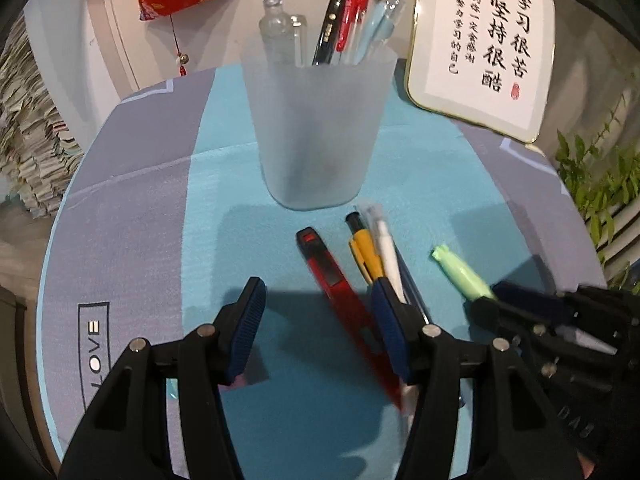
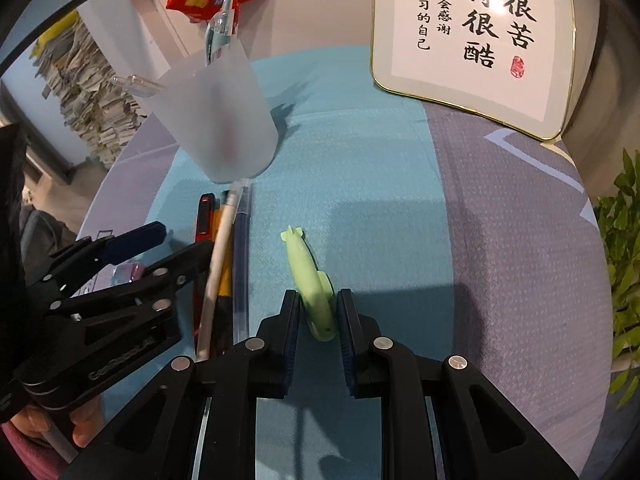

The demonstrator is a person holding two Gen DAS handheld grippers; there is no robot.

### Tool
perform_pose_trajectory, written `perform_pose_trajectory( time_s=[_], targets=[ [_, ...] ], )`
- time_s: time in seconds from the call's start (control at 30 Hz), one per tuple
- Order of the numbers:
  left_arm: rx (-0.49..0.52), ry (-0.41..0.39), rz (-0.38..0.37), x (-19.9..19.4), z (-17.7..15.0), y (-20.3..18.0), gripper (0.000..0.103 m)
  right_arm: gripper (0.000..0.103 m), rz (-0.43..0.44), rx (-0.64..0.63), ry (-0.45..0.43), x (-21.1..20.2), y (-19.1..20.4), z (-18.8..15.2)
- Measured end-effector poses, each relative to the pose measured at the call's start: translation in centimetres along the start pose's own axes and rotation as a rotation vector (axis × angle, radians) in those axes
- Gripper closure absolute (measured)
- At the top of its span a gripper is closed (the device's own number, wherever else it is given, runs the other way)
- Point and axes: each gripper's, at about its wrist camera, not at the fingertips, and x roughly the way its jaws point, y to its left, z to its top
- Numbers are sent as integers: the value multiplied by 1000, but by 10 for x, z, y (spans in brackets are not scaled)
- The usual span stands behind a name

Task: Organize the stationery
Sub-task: 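Grasp the red marker with the left gripper while the right grasps the green highlighter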

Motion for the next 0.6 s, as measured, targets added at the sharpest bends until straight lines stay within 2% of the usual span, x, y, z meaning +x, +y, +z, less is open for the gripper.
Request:
perform_pose_trajectory(
  time_s=[0.07, 0.17, 0.23, 0.33, 0.47, 0.6],
  targets=[
    [-5, 14, -22, 0, -1, 2, 52, 83, 7, 5, 2, -1, -2, -1],
    [24, 22, -33, -4, -10, 8, 65, 83, 16, 6, 5, -4, -5, -4],
    [57, 26, -27, -7, -15, 10, 79, 83, 20, 4, 6, -5, -7, -5],
    [99, 37, -48, -10, -21, 13, 90, 83, 20, 7, 11, -6, -8, -7],
    [142, 51, -82, -13, -28, 17, 91, 85, 41, -19, 37, -10, -3, -14],
    [169, 42, -62, -13, -26, 13, 91, 85, 40, -33, 45, -14, -4, -18]
  ],
)
